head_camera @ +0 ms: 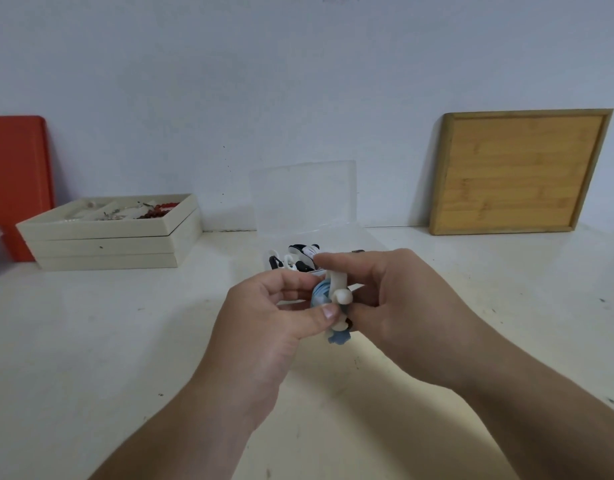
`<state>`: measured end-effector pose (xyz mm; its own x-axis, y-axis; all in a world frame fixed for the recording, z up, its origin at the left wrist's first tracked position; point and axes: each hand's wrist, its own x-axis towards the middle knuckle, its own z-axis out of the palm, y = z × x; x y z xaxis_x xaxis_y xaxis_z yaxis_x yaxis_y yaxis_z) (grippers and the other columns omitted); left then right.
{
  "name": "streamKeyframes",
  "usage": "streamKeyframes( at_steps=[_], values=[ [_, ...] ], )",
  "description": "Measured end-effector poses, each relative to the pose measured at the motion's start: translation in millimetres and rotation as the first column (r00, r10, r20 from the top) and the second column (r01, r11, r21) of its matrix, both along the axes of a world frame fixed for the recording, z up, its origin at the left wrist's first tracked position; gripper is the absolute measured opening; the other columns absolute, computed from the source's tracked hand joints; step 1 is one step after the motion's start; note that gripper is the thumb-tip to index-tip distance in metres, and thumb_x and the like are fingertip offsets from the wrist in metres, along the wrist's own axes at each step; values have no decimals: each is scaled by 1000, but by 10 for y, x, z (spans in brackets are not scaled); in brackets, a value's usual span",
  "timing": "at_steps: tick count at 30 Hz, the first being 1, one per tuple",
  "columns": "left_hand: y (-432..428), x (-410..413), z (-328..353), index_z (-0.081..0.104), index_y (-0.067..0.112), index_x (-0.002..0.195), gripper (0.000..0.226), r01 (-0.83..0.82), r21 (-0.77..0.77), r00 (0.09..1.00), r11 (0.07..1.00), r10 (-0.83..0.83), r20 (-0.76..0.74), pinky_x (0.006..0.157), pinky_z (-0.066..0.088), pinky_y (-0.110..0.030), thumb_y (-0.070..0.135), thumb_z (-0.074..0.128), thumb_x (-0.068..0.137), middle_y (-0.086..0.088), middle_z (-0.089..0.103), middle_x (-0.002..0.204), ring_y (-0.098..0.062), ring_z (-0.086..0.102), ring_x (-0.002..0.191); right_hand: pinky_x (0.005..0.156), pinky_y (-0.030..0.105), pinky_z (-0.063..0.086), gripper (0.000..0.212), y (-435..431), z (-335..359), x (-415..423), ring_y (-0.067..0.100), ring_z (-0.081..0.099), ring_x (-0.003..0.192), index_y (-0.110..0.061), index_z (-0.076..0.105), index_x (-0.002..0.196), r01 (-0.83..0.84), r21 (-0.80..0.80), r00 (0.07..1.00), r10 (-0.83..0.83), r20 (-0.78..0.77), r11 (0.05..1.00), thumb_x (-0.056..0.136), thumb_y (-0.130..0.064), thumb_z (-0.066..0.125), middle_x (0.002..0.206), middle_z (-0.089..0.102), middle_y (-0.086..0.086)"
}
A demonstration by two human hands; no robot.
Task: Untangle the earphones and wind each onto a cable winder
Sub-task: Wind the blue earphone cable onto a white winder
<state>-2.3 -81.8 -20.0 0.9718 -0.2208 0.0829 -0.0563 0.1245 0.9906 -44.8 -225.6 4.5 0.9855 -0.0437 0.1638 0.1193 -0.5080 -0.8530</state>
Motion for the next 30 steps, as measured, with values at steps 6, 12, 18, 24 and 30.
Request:
streamKeyframes(
  at_steps=[6, 12, 18, 24, 30],
  values=[
    [23, 37, 4, 73, 4, 90, 32, 38, -54, 998, 998, -41, -51, 73, 60, -30, -7, 79, 61, -14, 77, 88, -25, 74, 79, 63, 18, 55, 58, -24, -20, 22, 9, 71, 60, -33, 67, 122, 10, 13, 1000, -10, 15, 1000, 88, 13, 56, 77, 76, -6],
    [63, 87, 0, 71, -3, 103, 41, 138, -187, 969, 973, -172, -179, 71, 61, -27, 2, 73, 63, -17, 77, 97, -24, 76, 85, 67, 26, 59, 60, -144, -25, 74, 21, 75, 71, -25, 65, 126, 16, 231, 1000, -14, -9, 973, 80, 12, 70, 99, 74, -2],
    [54, 101, -56, 70, -4, 107, 24, 120, -116, 948, 986, -148, -282, 77, 62, -29, -10, 60, 87, -17, 77, 99, -26, 76, 90, 71, 31, 62, 45, -130, -153, 139, 26, 76, 73, -15, 68, 116, 41, 260, 994, -13, -107, 965, 79, 10, 72, 89, 75, 7],
    [78, 132, -71, 71, -3, 105, 23, 86, -72, 953, 994, -103, -284, 71, 62, -28, -11, 60, 86, -17, 77, 96, -26, 76, 87, 82, 38, 62, 29, -117, -214, 163, 30, 76, 80, -10, 74, 104, -25, 307, 990, 66, -122, 951, 79, 5, 77, 88, 77, 13],
    [39, 75, -43, 73, 2, 101, 16, 157, -59, 945, 986, -167, -280, 79, 62, -30, 0, 59, 93, -15, 77, 96, -25, 76, 89, 90, 43, 59, 18, -220, -269, 215, 33, 75, 89, -6, 75, 100, -11, 345, 980, 78, -183, 939, 84, 1, 73, 90, 77, 15]
  ],
)
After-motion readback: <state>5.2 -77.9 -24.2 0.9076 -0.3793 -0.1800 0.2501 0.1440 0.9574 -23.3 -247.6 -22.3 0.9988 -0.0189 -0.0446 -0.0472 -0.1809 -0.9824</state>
